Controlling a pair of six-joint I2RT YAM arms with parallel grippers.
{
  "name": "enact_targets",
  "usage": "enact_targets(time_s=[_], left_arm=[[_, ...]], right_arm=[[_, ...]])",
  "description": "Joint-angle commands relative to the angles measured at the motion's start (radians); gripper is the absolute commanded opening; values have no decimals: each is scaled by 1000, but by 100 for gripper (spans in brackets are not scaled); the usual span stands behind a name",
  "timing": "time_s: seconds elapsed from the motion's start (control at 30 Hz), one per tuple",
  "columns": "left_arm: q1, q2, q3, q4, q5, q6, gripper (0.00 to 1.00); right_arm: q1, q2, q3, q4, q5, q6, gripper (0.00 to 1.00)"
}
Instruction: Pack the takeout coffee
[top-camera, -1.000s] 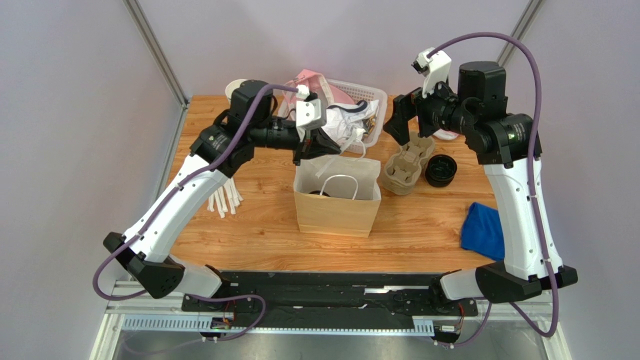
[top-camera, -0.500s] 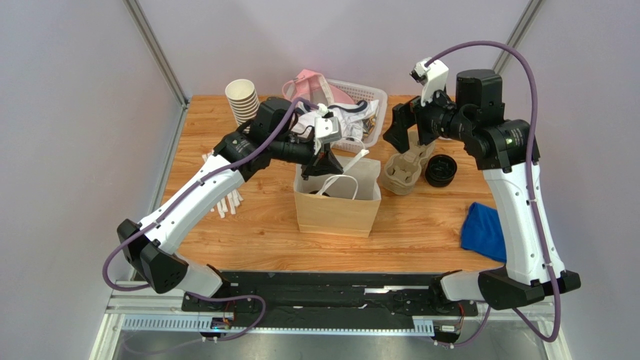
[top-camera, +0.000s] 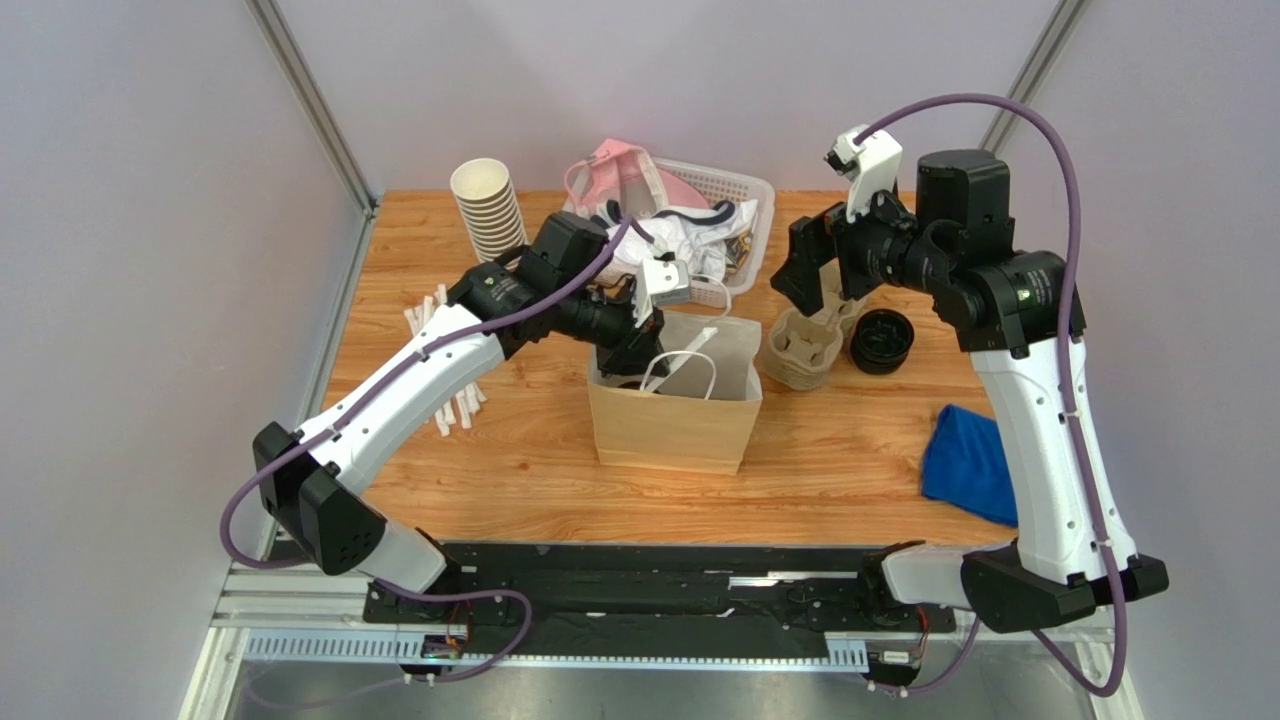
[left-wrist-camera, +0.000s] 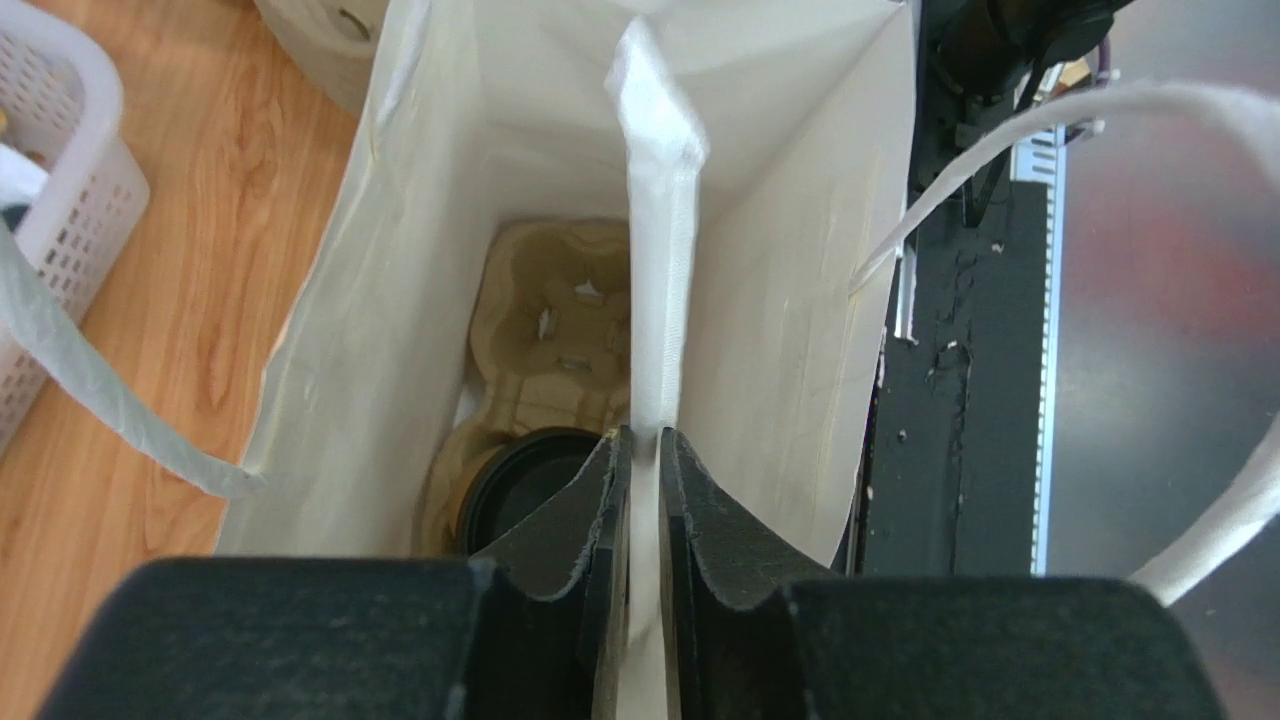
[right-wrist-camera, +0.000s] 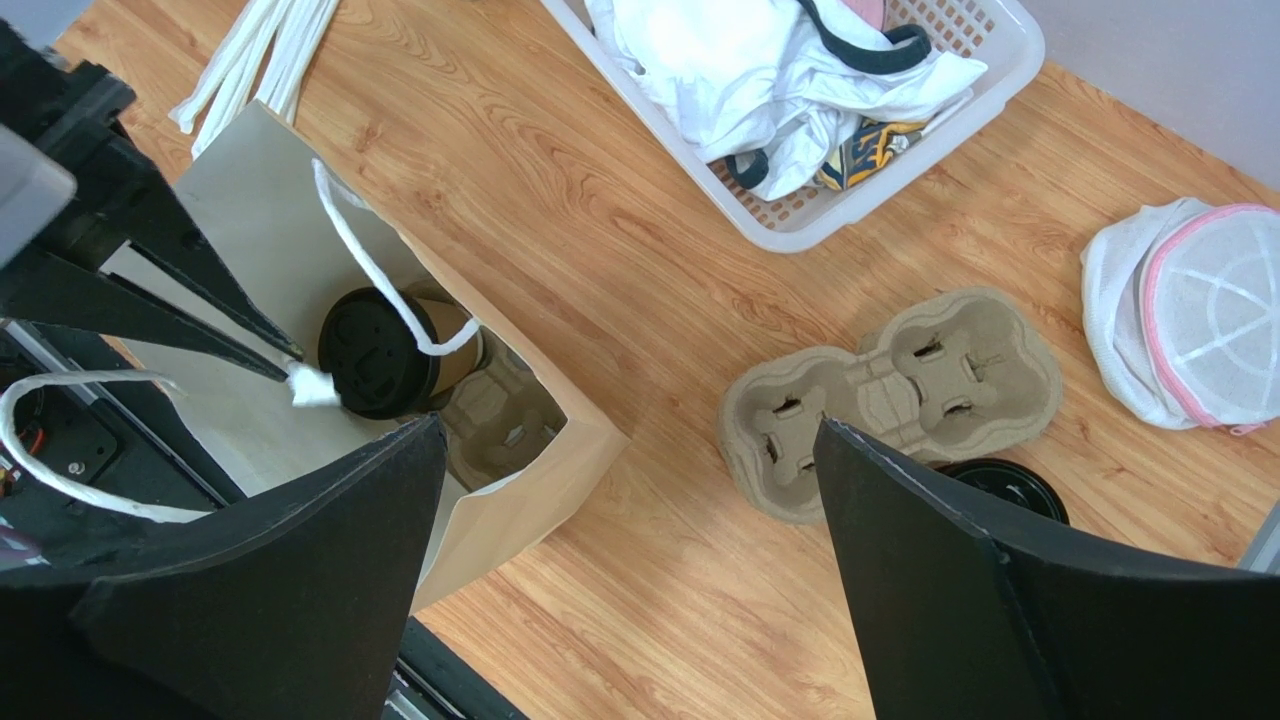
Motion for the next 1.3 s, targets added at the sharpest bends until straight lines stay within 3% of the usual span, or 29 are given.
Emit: enact_targets(time_s=[0.0, 0.2, 0.47, 0.8, 0.9, 0.93, 1.0, 1.13, 1.17, 1.27], left_arm=[[-7, 6, 55, -87, -46, 54, 28], [-7, -30, 94, -105, -81, 46, 47], [12, -65, 206, -160, -179, 17, 50], [282, -195, 300, -148, -161, -161, 67], [348, -207, 338, -185, -213, -199, 79], [368, -211, 343, -196, -221, -231, 89], [440, -206, 348, -241, -210, -259, 94], [593, -183, 335, -331, -190, -309, 95], [674, -183, 310, -338, -176, -311, 95], [753, -140, 289, -430, -179, -270, 95]], right_arm=[[-5, -35, 0, 31, 13, -1, 100], [-8, -39, -3, 32, 12, 2, 100], [-9, -26, 18, 40, 7, 11, 100], [-112, -26, 26, 66, -40, 89, 100], [-213, -34, 4, 74, -108, 138, 100], [-264, -37, -8, 75, -121, 163, 100], [-317, -61, -51, 75, -148, 171, 100], [-350, -144, -159, 68, -103, 151, 100], [-351, -163, -190, 64, -90, 131, 100], [-351, -252, -313, 63, -36, 90, 100]])
